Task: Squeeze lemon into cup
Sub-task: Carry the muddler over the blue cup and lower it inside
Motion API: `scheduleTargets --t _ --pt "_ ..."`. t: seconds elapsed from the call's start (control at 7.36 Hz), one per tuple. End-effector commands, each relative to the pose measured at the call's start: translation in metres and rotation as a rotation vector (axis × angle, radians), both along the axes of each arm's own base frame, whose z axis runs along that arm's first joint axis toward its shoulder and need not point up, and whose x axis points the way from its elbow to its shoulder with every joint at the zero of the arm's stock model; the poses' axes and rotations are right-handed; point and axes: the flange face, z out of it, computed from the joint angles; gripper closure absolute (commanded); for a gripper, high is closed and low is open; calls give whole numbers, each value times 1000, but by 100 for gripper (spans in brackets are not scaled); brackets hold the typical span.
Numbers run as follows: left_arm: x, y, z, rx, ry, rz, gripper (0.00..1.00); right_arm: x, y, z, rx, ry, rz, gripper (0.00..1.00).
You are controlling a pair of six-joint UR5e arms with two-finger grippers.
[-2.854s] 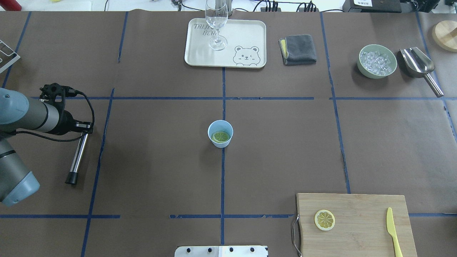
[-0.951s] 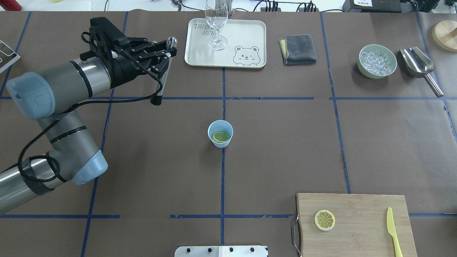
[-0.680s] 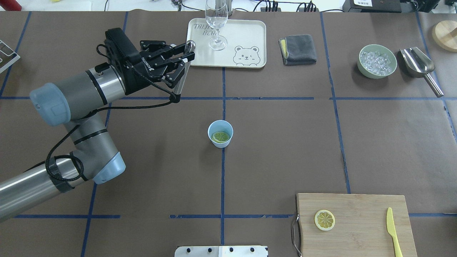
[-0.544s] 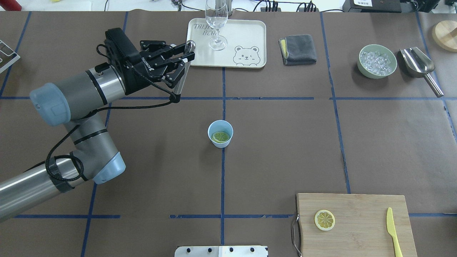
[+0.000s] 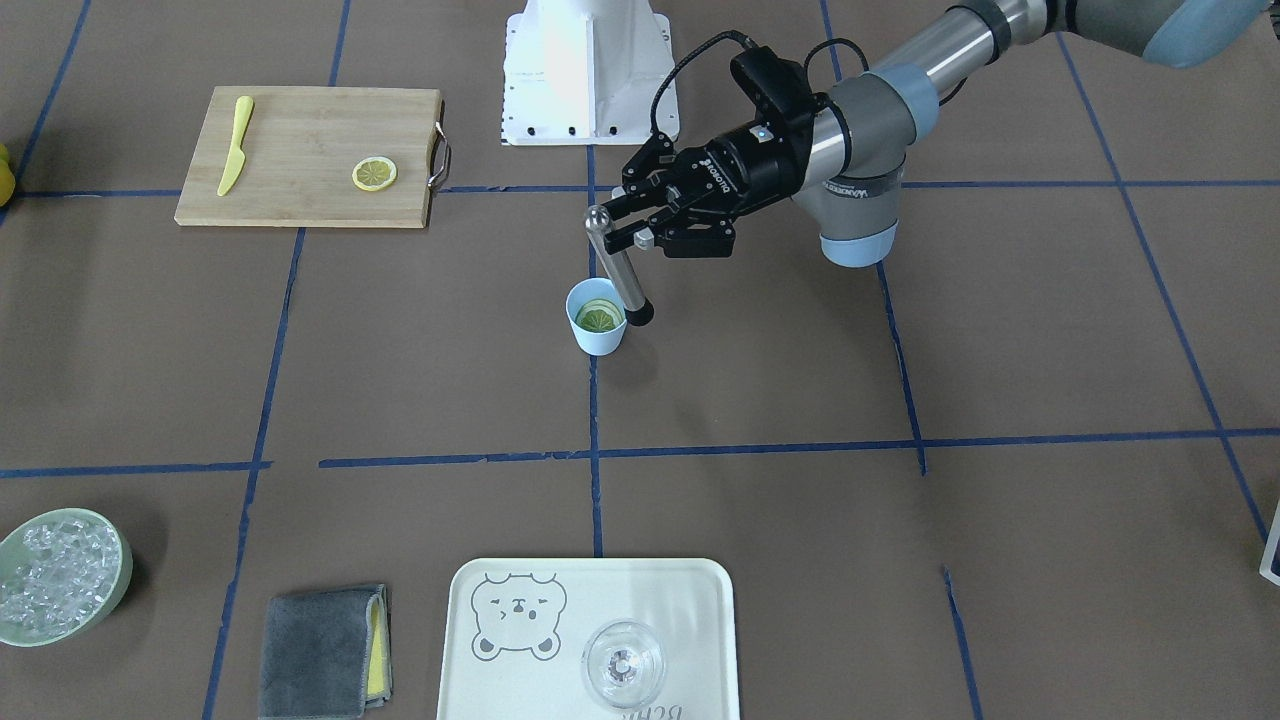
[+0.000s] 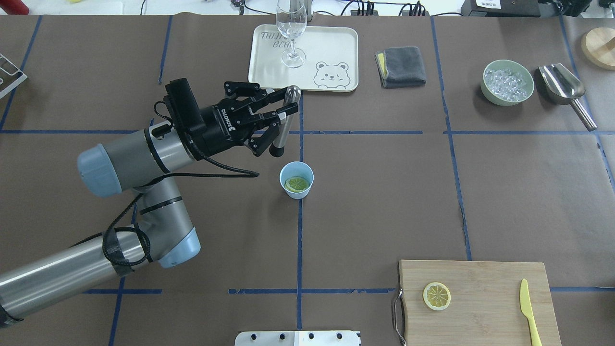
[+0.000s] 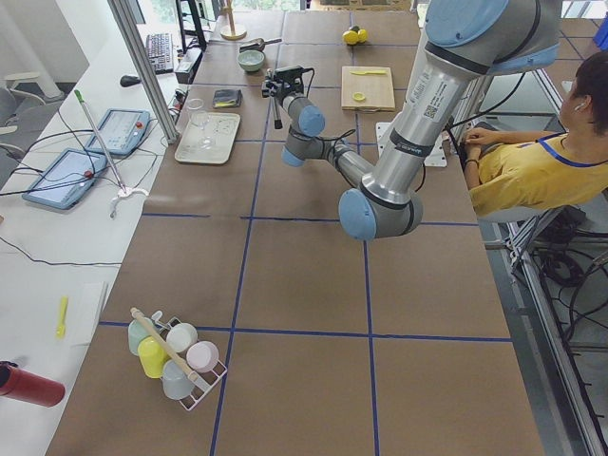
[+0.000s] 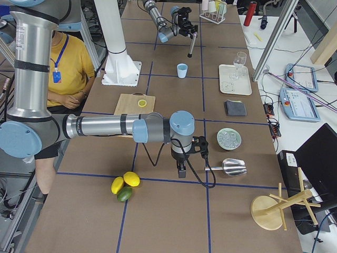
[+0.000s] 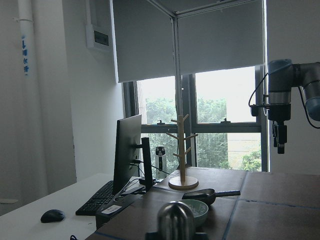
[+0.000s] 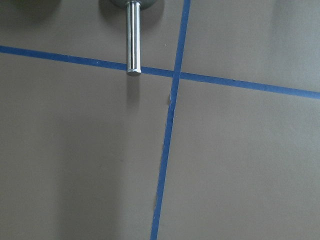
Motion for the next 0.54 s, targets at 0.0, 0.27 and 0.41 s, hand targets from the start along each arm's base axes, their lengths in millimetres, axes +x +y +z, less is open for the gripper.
scheduleTargets --t 0.0,0.27,0.41 --pt "35 20 -10 -36 35 7 100 1 0 0 -2 0 3 0" --pt "45 18 2 -51 6 11 100 1 0 0 0 0 3 0" --pt "50 19 6 -55 -2 15 100 1 0 0 -3 0 4 0"
